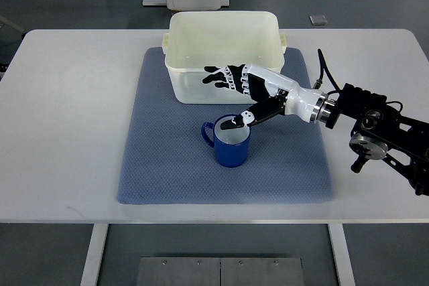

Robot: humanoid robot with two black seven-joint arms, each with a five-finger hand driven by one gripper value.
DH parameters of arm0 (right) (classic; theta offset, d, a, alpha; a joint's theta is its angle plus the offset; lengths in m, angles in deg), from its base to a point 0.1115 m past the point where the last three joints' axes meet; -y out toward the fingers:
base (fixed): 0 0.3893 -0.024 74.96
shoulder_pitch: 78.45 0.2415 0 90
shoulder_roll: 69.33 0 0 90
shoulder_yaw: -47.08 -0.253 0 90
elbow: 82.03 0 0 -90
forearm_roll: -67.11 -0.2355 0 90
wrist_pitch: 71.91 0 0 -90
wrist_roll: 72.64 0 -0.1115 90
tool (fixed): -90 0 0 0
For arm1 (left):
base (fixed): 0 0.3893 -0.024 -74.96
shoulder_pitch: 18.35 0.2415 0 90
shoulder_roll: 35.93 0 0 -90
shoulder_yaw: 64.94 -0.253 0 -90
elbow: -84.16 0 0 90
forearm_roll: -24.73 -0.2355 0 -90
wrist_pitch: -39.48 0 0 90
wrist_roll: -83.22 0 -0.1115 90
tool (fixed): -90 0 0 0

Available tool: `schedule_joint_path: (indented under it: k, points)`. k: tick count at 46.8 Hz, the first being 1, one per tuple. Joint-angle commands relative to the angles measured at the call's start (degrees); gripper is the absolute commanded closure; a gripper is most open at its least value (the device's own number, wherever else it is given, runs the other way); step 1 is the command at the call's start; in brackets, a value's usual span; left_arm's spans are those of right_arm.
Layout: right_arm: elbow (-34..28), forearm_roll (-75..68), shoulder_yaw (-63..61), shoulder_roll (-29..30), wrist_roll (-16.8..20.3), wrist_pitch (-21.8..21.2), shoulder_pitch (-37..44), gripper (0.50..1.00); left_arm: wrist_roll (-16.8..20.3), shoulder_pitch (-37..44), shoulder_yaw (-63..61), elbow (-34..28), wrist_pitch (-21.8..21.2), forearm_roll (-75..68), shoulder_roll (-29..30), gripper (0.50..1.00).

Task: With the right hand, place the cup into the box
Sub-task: 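Lower the right hand's fingers into the blue mug's rim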

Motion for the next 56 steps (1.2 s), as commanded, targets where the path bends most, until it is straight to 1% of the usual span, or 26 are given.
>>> schedule_joint_path:
  k: [1, 25, 49, 56]
  points:
    - [0.10, 0.00, 0.00, 0.01, 0.06, 0.00, -0.24, 0.500, -0.01, 0.02, 0.09, 0.00, 0.00, 0.00, 0.00, 0.500]
    - [2.47, -0.79, -0.26, 0.53, 0.14, 0.00, -1.30, 0.500, -0.01, 0.02, 0.00, 0.00, 0.00, 0.00, 0.00, 0.500]
    - [2.83, -2.19, -0.53, 0.62, 0.06, 0.00, -2.88, 0.500, -0.01, 0.02, 0.00, 0.00, 0.00, 0.00, 0.00, 0.500]
    - [4.76, -2.19, -0.62, 0.71, 0.06, 0.00, -3.32, 0.500, -0.01, 0.02, 0.09, 0.00, 0.00, 0.00, 0.00, 0.500]
